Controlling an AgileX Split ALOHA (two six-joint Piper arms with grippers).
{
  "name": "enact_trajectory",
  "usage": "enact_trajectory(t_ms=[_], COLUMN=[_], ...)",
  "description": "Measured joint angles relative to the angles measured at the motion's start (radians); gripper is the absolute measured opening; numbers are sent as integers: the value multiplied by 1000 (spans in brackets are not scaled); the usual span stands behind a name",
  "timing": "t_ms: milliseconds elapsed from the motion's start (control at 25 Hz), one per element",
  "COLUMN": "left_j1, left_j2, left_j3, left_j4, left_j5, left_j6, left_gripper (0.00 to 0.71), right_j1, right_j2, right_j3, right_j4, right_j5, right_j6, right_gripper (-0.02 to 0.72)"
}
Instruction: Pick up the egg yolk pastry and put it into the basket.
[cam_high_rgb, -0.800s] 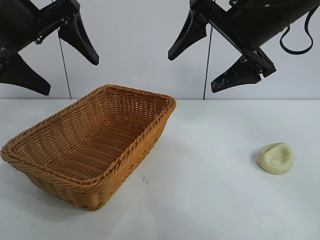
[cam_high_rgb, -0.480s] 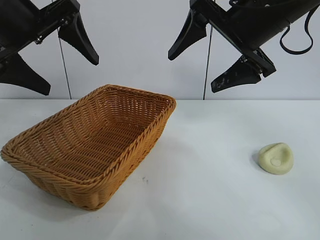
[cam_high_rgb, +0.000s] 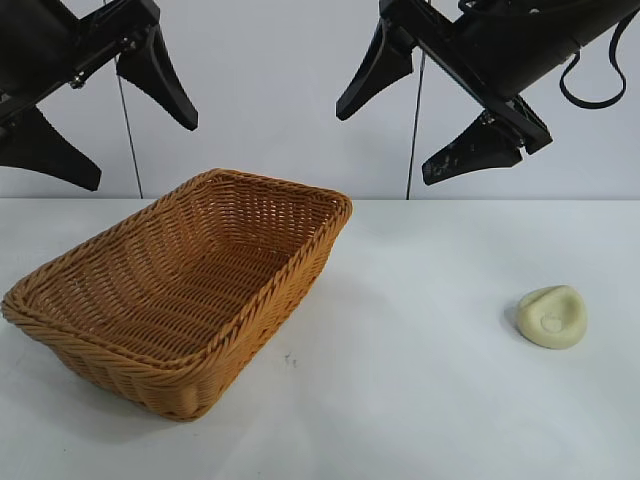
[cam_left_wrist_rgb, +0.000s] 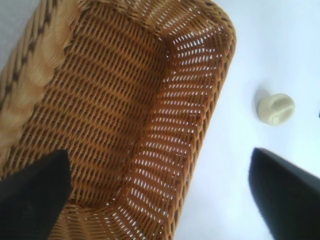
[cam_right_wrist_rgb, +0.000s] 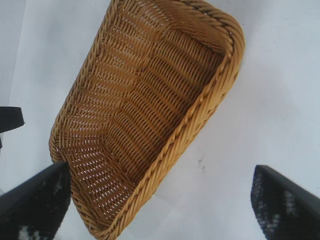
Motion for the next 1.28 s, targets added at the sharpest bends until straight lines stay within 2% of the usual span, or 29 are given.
enact_trajectory(t_ms=[480, 680, 800, 1040, 1280], left_j1=[4, 45, 51, 48, 40], left_j2=[0, -47, -116, -264, -371], left_j3=[0, 0, 11, 152, 312], left_j4=[0, 7, 39, 58, 100], left_j5=[-26, 32, 71, 91, 66], left_j6=[0, 0, -31, -199, -410], left_gripper=[692, 692, 692, 692, 692], right_j1=[0, 0, 0, 0, 0], right_j2=[0, 0, 0, 0, 0], right_j3=[0, 0, 0, 0, 0], right_j4=[1, 1, 1, 1, 1], right_j5=[-20, -20, -20, -20, -20], right_j6=[1, 2, 2, 2, 2], right_gripper=[697, 697, 697, 697, 697])
